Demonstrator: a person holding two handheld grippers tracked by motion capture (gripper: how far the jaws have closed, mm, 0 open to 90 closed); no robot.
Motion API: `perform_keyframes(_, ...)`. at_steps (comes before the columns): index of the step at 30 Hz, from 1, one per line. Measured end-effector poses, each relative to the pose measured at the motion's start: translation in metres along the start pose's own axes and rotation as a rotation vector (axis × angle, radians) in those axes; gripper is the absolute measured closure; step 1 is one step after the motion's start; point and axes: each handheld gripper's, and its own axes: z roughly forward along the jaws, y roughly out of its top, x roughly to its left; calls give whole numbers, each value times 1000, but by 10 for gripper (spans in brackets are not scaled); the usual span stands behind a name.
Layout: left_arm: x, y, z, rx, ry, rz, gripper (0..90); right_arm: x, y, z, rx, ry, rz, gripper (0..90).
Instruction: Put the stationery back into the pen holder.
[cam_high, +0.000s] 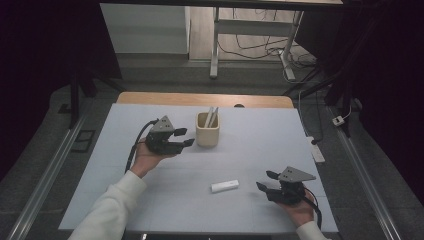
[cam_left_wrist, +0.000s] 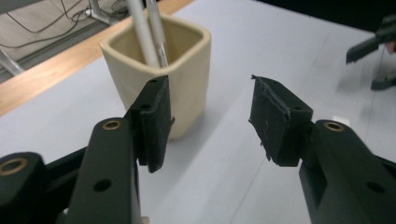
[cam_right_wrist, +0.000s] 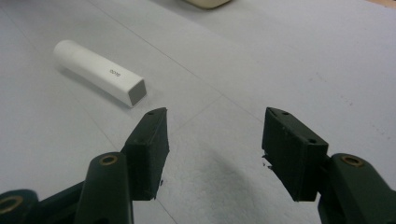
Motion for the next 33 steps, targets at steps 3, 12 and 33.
perform_keyframes(3,-4,-3,-2,23,-8,17,467,0,0,0,2,0,0,404)
perform_keyframes(12,-14,-14,-9,68,-32,14,445,0,-1,0,3,-3,-1,404)
perform_keyframes(33,-34,-36,-5,172,-79,37,403,0,-1,0,6,-3,-10,404)
